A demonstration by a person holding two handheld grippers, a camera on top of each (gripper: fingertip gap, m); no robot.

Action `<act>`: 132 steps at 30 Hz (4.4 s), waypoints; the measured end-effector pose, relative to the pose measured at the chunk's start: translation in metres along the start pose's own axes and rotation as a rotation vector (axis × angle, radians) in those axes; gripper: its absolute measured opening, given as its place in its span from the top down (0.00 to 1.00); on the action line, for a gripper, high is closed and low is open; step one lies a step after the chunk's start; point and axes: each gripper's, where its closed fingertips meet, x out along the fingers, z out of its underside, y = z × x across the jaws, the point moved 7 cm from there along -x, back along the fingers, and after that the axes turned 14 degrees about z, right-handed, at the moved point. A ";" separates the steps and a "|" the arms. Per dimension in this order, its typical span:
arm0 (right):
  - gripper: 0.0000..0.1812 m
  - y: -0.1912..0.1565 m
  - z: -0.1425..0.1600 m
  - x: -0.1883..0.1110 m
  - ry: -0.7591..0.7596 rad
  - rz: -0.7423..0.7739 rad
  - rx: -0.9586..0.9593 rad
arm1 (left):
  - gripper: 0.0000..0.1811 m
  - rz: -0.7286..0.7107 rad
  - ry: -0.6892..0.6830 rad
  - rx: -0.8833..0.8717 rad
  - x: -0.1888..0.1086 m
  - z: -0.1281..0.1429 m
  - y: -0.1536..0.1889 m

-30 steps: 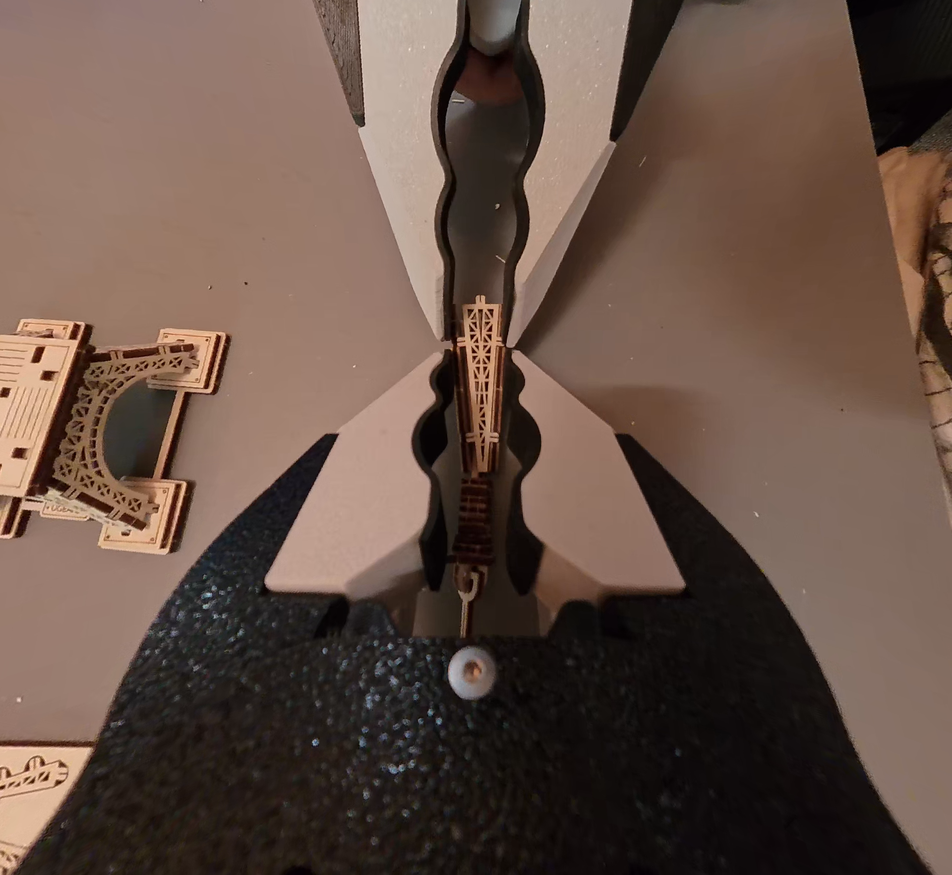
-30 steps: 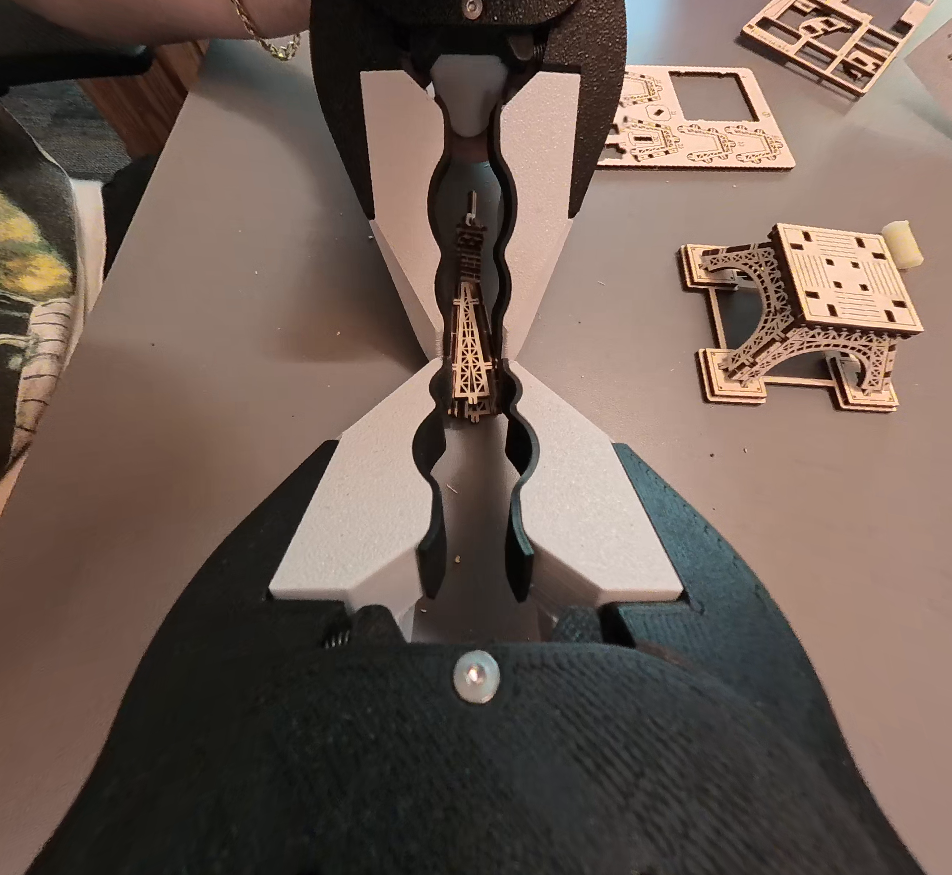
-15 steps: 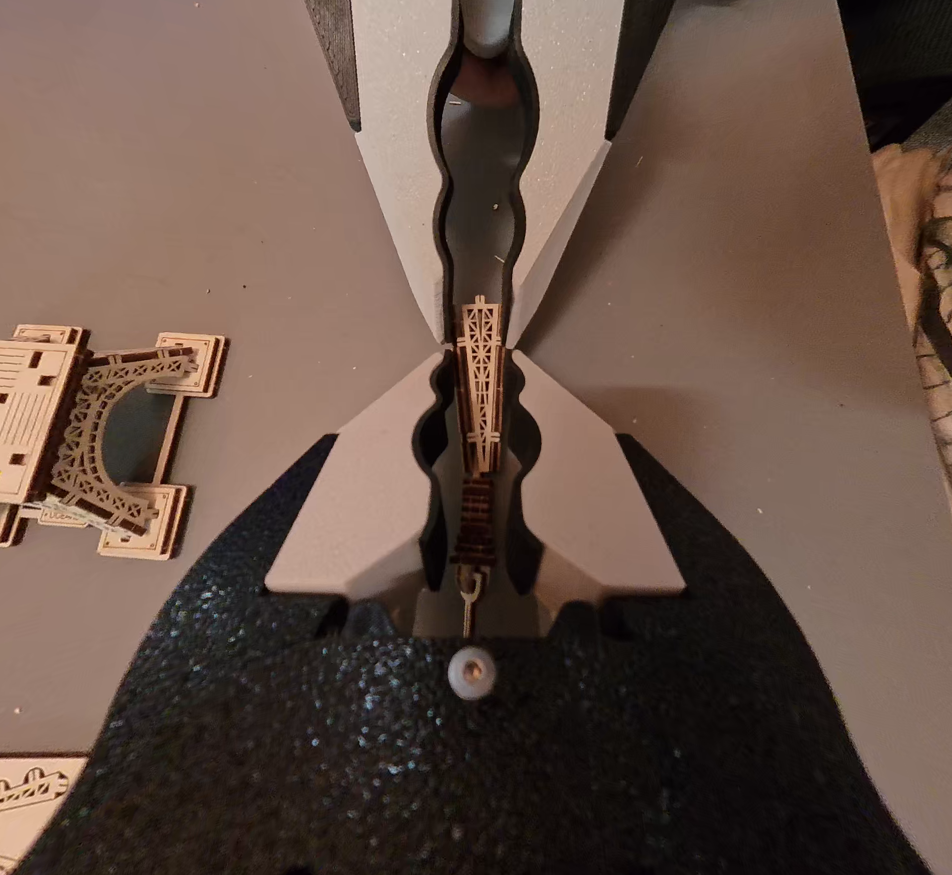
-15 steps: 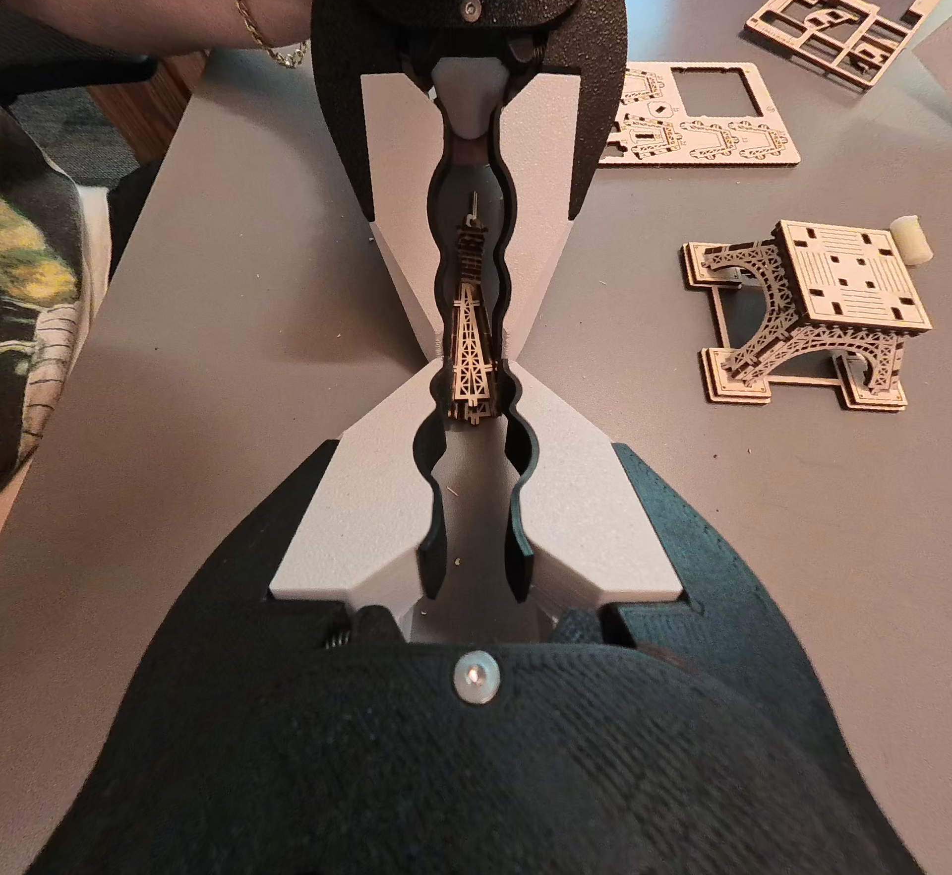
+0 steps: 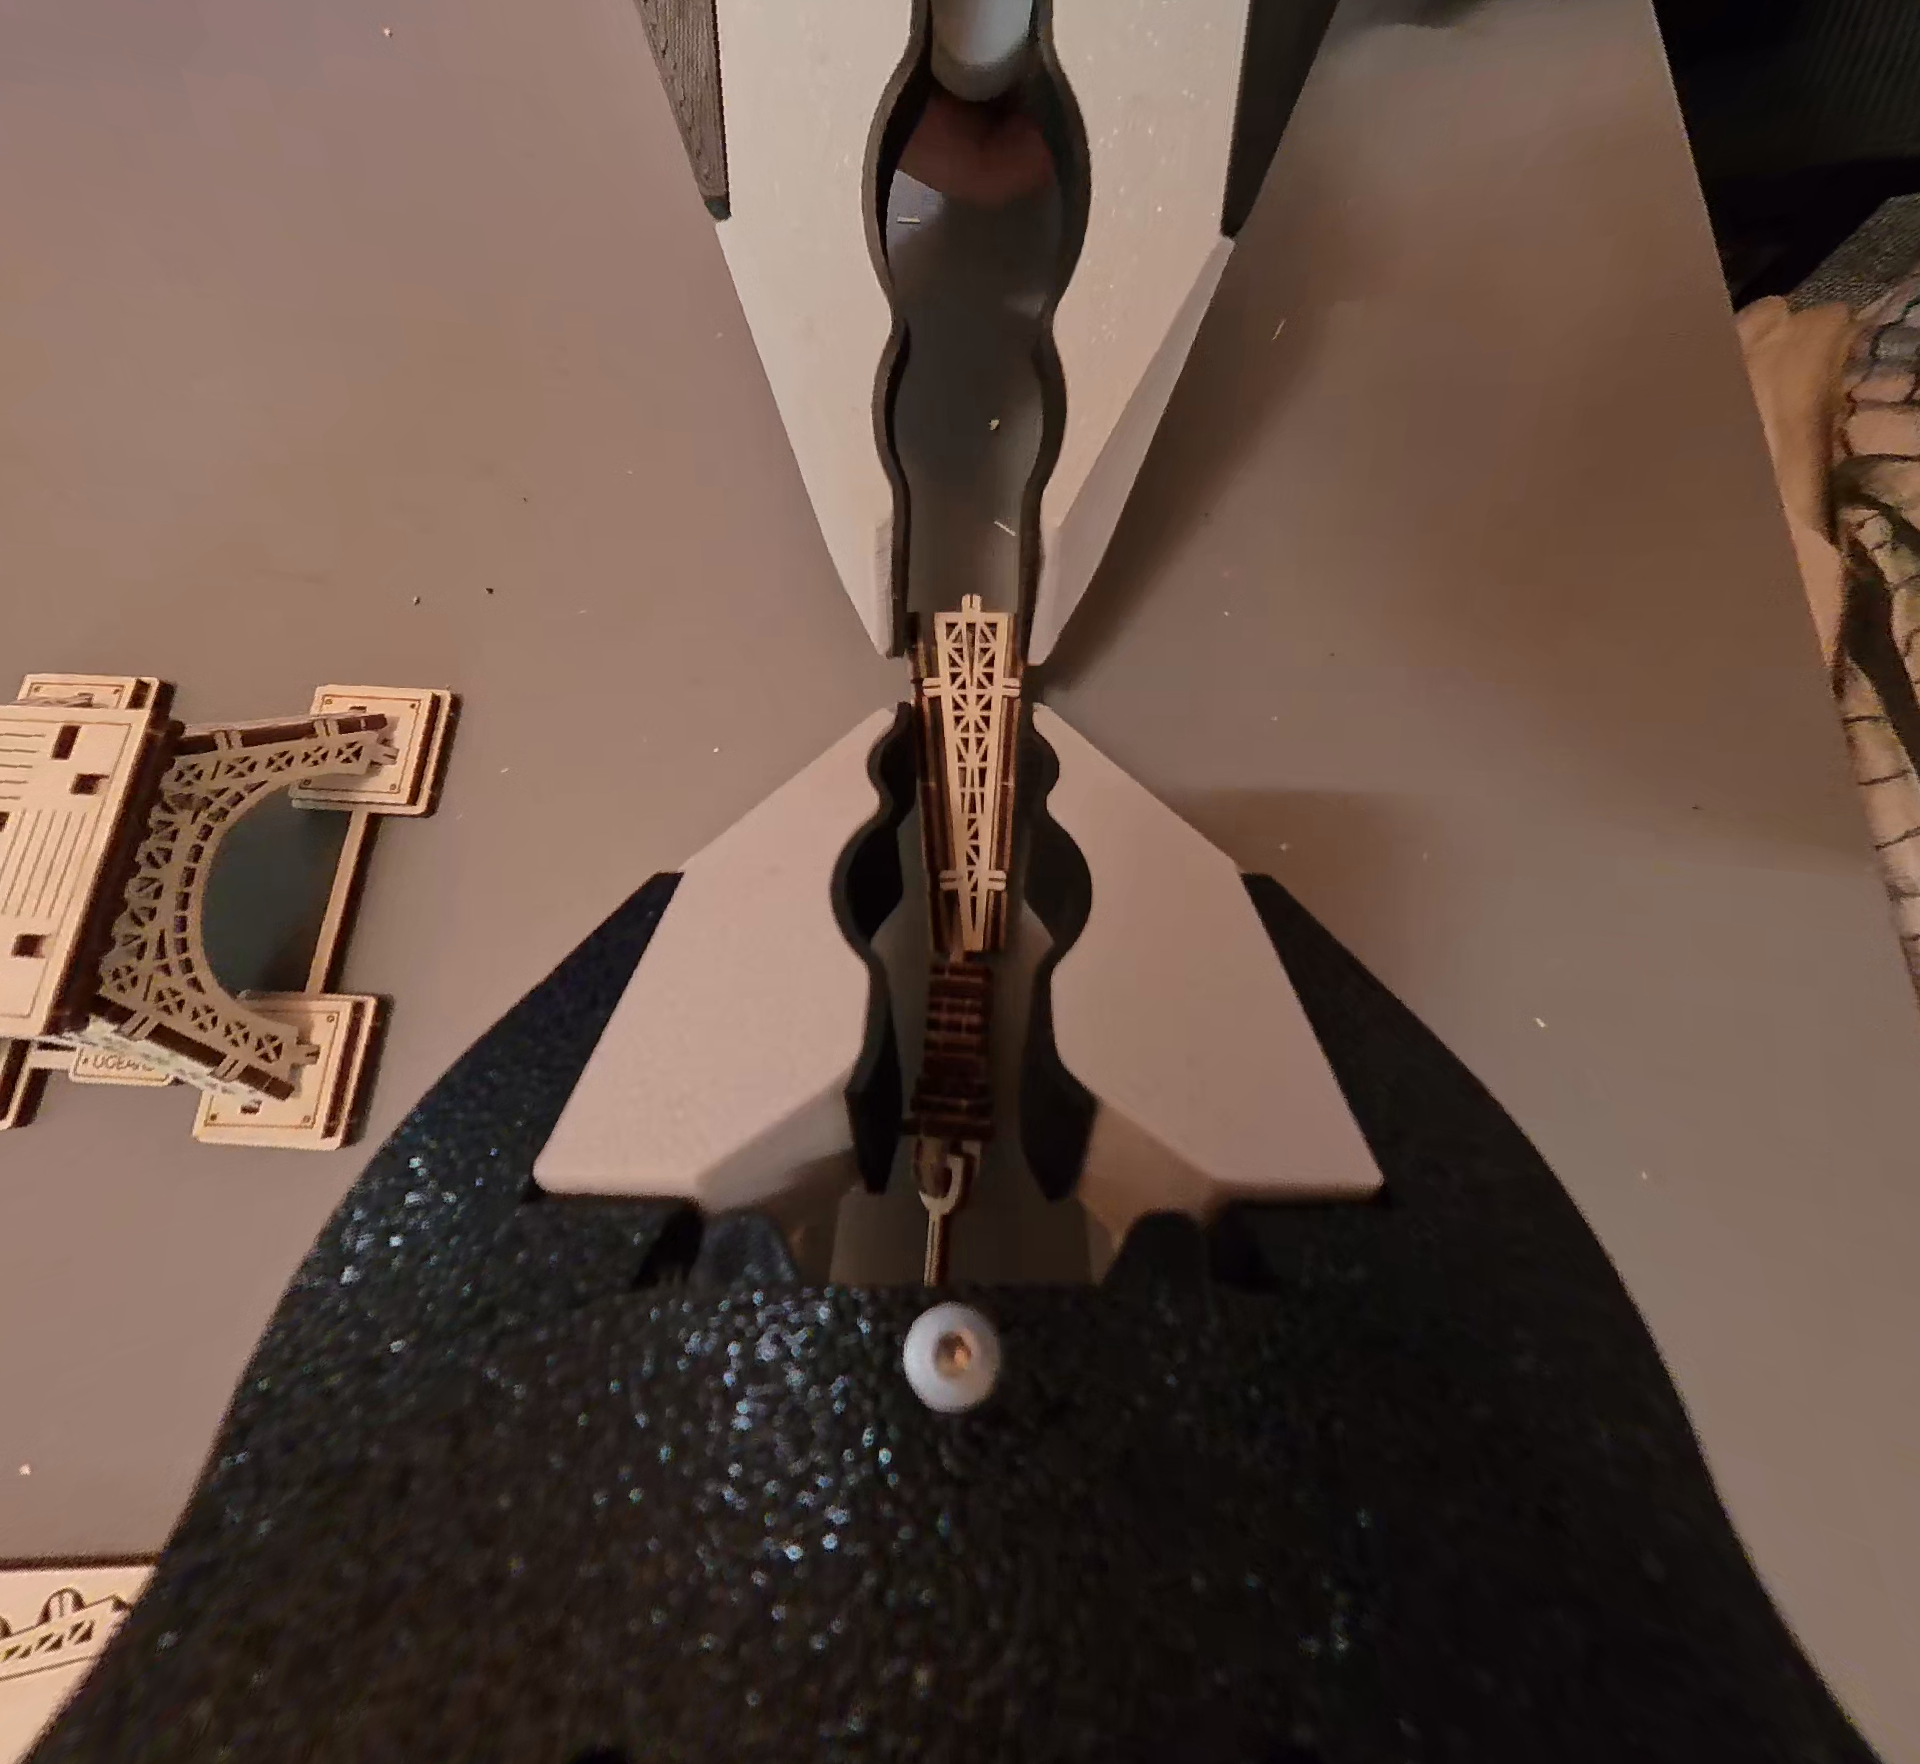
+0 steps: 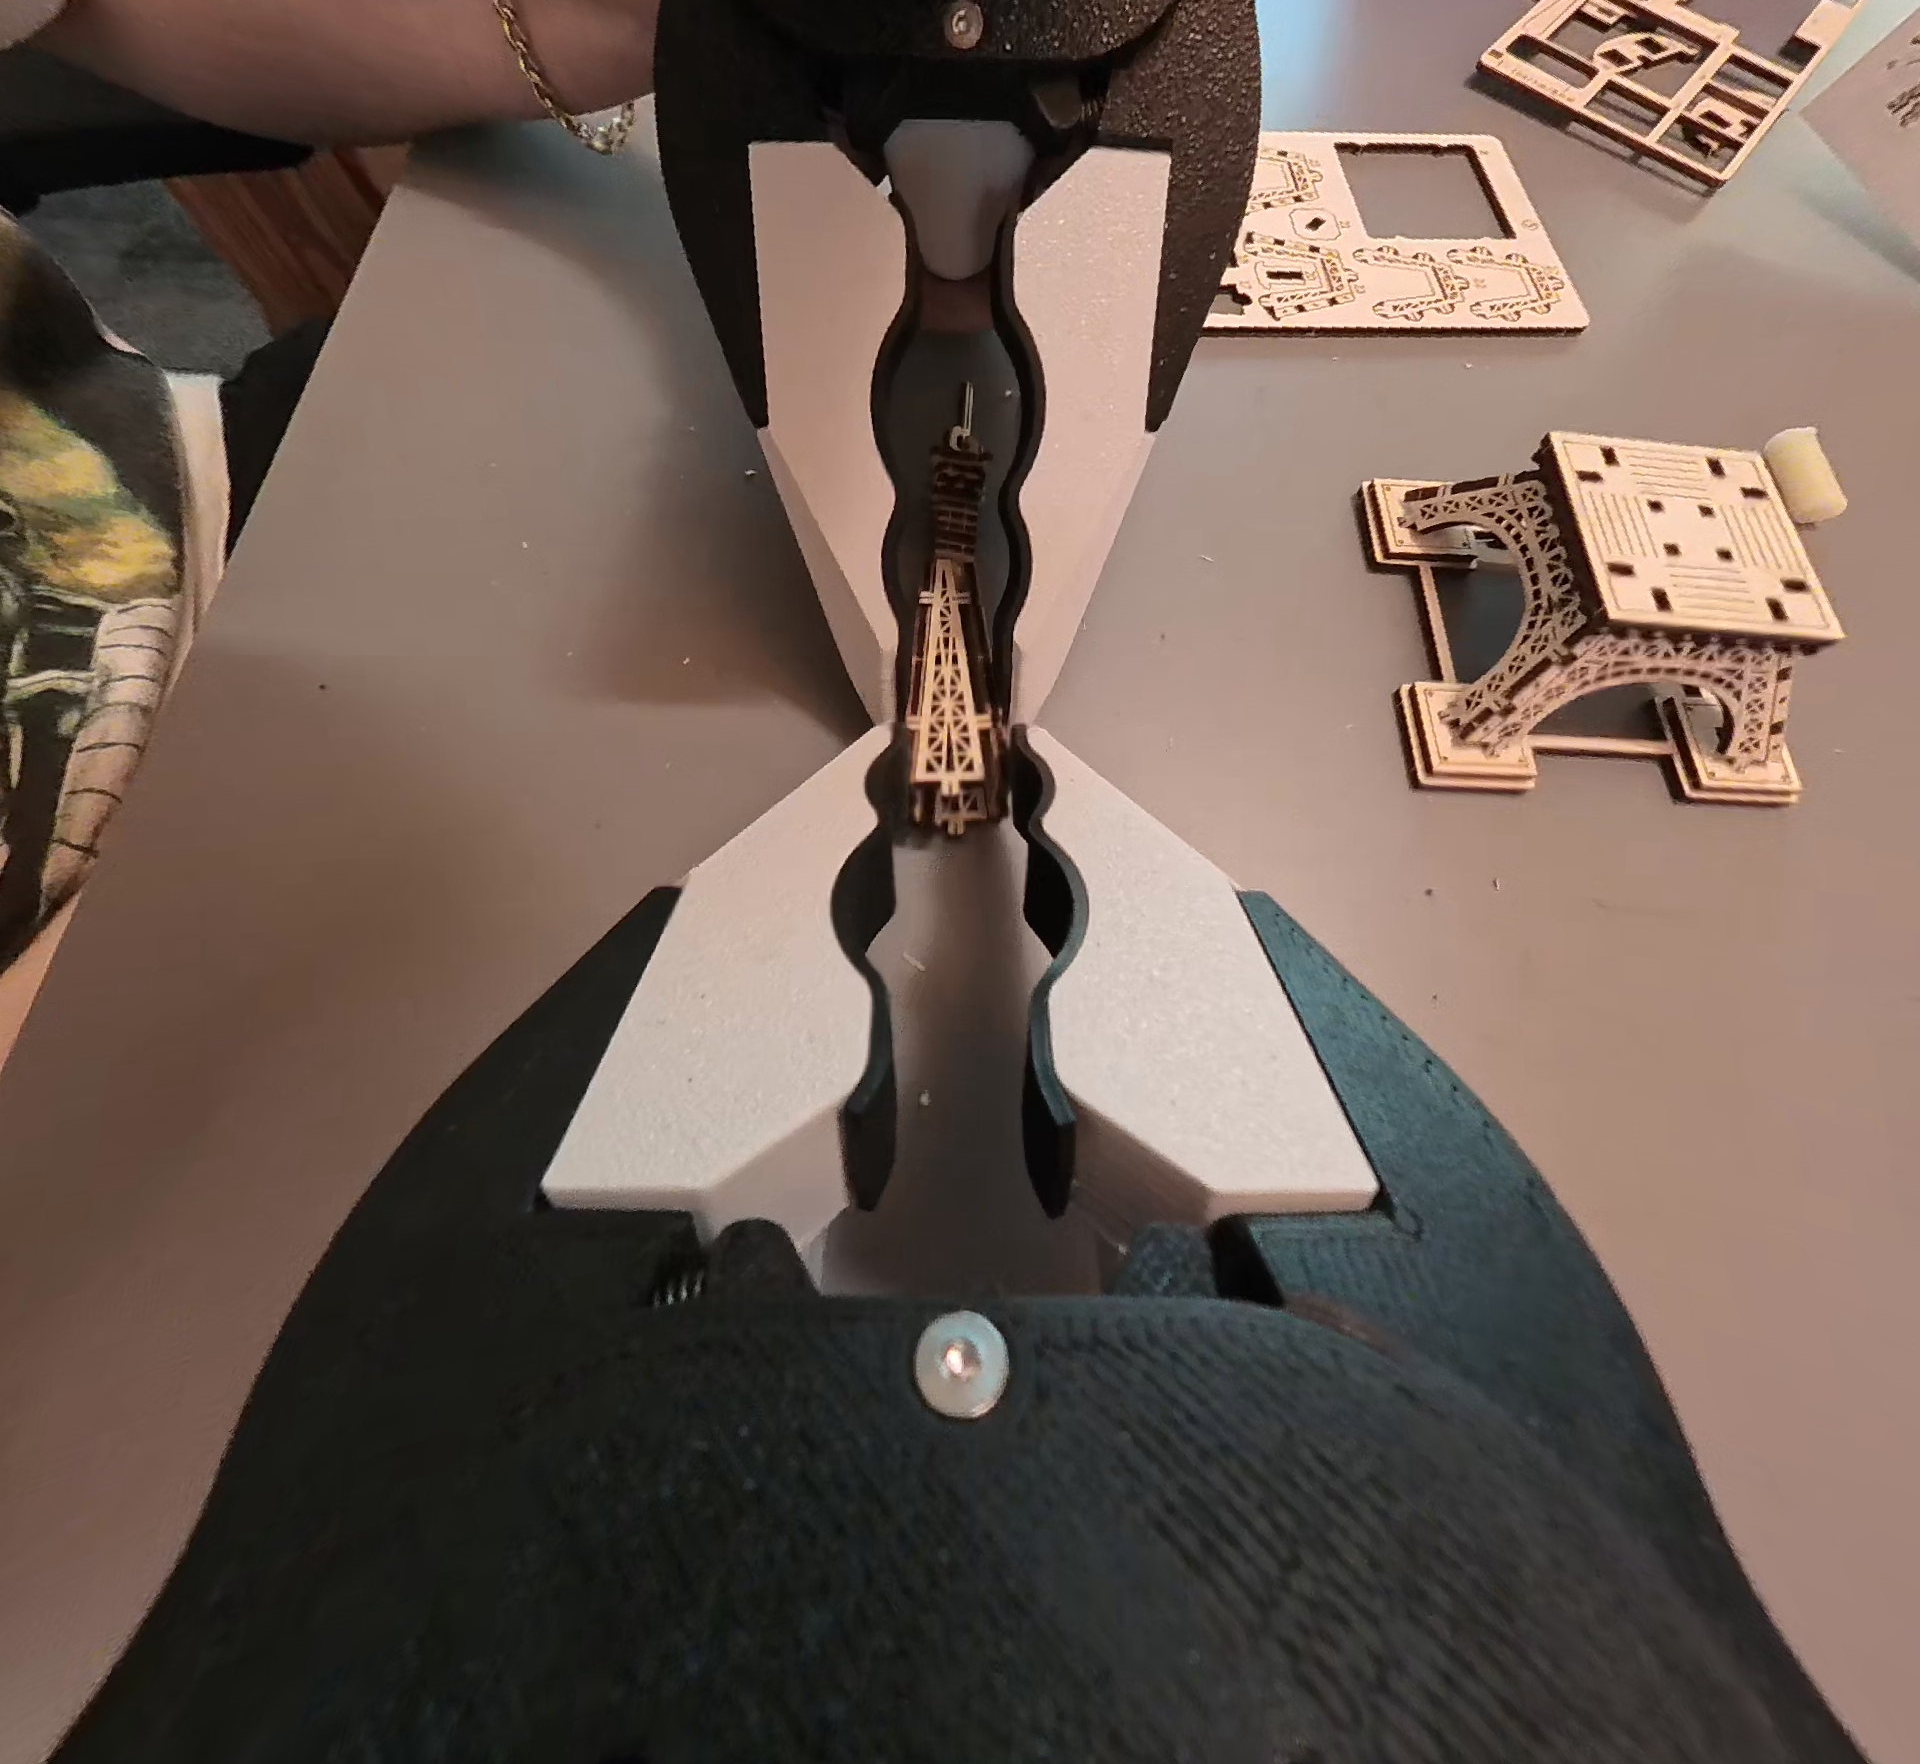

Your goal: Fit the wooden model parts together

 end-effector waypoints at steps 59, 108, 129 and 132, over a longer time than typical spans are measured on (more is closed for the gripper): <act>0.75 -0.003 0.003 0.008 -0.081 0.002 -0.005 | 0.81 -0.093 0.050 0.012 -0.027 0.003 0.009; 0.94 -0.006 -0.016 0.037 -0.099 -0.058 0.079 | 0.94 -0.118 -0.008 -0.041 -0.023 0.023 0.013; 0.80 -0.013 -0.017 0.034 -0.065 -0.040 -0.008 | 1.00 -0.104 0.009 -0.035 -0.045 0.012 0.021; 0.81 -0.010 -0.017 0.026 -0.041 -0.016 0.015 | 1.00 -0.080 -0.042 -0.050 -0.040 0.008 0.018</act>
